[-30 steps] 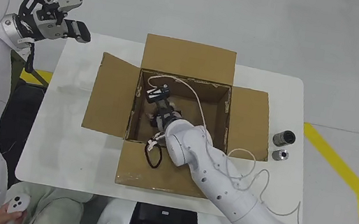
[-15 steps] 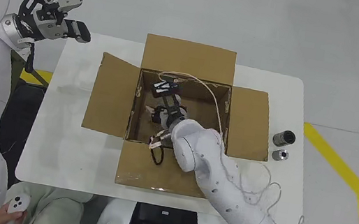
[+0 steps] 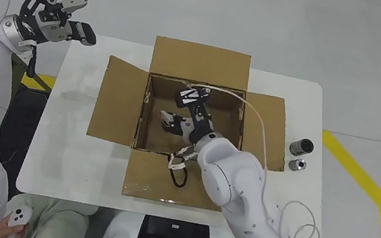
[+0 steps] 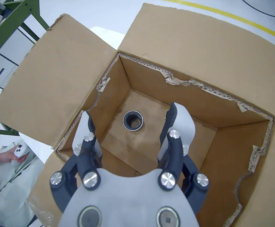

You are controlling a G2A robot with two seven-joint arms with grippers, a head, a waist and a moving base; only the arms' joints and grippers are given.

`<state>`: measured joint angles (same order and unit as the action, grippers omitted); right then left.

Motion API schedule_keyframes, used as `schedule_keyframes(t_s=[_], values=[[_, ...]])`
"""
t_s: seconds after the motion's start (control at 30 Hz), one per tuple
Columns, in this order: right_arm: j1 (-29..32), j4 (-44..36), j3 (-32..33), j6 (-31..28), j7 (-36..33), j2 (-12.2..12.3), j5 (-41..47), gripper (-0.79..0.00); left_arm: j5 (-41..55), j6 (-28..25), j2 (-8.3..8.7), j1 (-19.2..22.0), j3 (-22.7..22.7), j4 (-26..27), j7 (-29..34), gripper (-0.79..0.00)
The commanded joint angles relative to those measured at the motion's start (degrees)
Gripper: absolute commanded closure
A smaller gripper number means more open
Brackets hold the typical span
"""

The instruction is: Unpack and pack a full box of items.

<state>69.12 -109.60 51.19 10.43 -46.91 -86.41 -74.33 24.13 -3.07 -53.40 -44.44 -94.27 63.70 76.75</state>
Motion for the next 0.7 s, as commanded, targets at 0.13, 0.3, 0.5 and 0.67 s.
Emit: schedule_keyframes(t_s=[0.13,0.3,0.5,0.67], values=[[5.53,-7.43,3.66,-2.22,-0.83,1.17,-1.87,-0.662,0.00,0.00,0.00,0.00,0.00,0.00,0.00,-0.785],[10.39,-13.12,6.73,-3.42,-0.44,2.13,-4.89,-0.668,0.00,0.00,0.00,0.00,0.00,0.00,0.00,-0.785],[15.58,-17.19,11.98,-2.86,0.81,3.01,-6.26,-0.662,0.00,0.00,0.00,0.00,0.00,0.00,0.00,-0.785],[19.61,-19.81,17.04,-2.34,1.74,3.68,-7.45,-0.656,0.00,0.00,0.00,0.00,0.00,0.00,0.00,-0.785]])
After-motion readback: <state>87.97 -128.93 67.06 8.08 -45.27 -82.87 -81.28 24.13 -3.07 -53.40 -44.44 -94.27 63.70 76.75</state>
